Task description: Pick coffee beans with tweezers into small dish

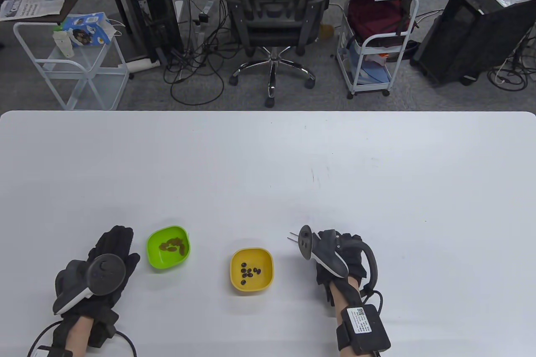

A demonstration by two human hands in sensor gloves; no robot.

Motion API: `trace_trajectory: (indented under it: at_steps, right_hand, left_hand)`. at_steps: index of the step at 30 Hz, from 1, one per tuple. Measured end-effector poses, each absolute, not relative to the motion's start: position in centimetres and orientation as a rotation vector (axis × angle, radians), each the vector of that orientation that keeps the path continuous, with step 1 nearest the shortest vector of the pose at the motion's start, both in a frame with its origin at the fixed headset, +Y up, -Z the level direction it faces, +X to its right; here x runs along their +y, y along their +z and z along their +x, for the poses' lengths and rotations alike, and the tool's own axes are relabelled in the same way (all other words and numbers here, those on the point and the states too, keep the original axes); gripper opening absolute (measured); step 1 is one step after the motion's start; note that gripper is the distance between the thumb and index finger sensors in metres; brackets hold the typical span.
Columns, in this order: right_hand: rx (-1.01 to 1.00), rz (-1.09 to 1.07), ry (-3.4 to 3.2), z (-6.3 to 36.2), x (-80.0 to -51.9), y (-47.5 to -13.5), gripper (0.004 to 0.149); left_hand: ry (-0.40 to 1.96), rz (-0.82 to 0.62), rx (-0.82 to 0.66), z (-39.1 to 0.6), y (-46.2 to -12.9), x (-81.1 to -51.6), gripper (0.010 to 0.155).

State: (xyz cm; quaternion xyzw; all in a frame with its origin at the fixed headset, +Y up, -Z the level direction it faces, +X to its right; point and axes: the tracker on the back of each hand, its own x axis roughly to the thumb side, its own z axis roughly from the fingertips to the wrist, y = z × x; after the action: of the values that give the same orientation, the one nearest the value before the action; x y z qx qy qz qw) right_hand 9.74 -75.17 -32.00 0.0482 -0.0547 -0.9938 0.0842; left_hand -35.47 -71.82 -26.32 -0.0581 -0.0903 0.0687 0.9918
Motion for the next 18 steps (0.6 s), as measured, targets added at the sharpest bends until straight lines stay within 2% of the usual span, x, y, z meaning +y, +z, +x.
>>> trace_trajectory:
  at_steps: [10, 13, 18]
  right_hand:
    - [-0.169, 0.155, -2.954, 9.9, -74.9, -31.9, 0.045]
    - [-0.226, 0.172, -3.029, 10.5, -73.9, -31.6, 0.052]
    - [-0.179, 0.112, -3.201, 11.2, -71.3, -30.3, 0.059]
  left_hand:
    - [0.136, -0.114, -0.181, -35.5, -26.4, -71.8, 0.073]
    - [0.133, -0.106, -0.182, -35.5, -26.4, -71.7, 0.073]
    - [0.126, -0.104, -0.187, -35.5, -26.4, -71.7, 0.073]
